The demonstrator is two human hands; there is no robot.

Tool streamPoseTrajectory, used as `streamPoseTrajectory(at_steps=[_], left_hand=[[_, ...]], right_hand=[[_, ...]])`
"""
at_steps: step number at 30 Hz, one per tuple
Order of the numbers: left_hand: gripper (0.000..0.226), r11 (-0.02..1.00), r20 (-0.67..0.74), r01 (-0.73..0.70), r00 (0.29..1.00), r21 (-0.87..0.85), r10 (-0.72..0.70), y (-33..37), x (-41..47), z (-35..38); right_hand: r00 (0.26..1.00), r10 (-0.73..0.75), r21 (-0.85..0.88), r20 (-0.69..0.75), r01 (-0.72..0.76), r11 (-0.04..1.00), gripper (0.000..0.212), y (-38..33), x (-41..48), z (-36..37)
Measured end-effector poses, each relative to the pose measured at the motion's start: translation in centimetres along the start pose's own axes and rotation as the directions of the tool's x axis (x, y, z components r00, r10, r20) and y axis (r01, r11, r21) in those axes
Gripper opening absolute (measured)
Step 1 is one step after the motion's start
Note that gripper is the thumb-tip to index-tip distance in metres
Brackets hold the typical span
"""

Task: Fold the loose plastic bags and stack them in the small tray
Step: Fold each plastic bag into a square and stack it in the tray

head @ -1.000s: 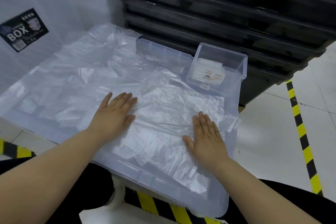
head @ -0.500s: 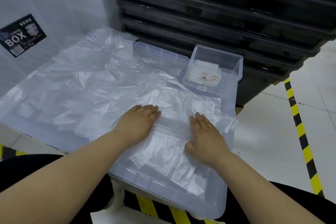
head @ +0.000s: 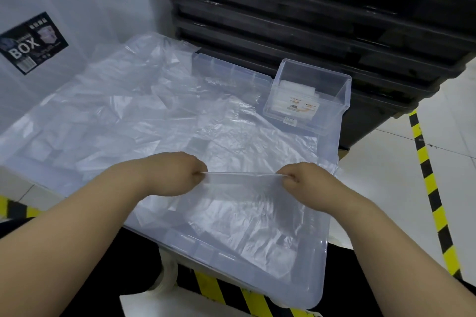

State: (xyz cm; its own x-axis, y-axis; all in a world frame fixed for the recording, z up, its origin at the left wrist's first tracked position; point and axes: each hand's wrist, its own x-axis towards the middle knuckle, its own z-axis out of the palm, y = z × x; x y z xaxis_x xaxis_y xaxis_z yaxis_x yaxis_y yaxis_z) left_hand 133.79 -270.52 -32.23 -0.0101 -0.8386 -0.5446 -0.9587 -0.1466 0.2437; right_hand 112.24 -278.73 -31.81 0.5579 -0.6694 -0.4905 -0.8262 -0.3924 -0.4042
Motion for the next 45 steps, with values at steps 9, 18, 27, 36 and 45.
streamPoseTrajectory(at_steps=[9, 18, 27, 36, 45], left_hand=[[0.027, 0.96, -0.194, 0.114, 0.967, -0.256, -0.166, -2.2, 1.2, -0.5], [0.046, 0.975, -0.543, 0.213, 0.812, -0.064, -0.213, -2.3, 2.7, 1.3], [0.074, 0.957, -0.391, -0.088, 0.899, 0.278, 0.196, 1.8, 4.0, 3.9], [0.13, 0.984, -0.298, -0.027, 0.951, 0.177, 0.08, 0.5, 5.2, 5.5], [0.056, 0.985, -0.374, 0.172, 0.915, 0.019, -0.153, -1.8, 3.7, 3.3]], right_hand=[[0.966, 0.214, 0.348, -0.148, -0.152, 0.925, 0.03, 1.5, 2.0, 0.1], [0.93, 0.29, 0.279, -0.226, -0.224, 0.934, 0.047, 0.8, 2.8, 1.7], [0.923, 0.123, -0.243, -0.364, -0.221, 0.945, 0.061, -0.8, 2.6, 2.7], [0.985, -0.061, -0.219, -0.162, 0.024, 0.975, 0.059, -1.3, 3.7, 5.7], [0.989, 0.029, -0.182, -0.143, -0.055, 0.982, 0.063, 0.3, 2.6, 5.0]])
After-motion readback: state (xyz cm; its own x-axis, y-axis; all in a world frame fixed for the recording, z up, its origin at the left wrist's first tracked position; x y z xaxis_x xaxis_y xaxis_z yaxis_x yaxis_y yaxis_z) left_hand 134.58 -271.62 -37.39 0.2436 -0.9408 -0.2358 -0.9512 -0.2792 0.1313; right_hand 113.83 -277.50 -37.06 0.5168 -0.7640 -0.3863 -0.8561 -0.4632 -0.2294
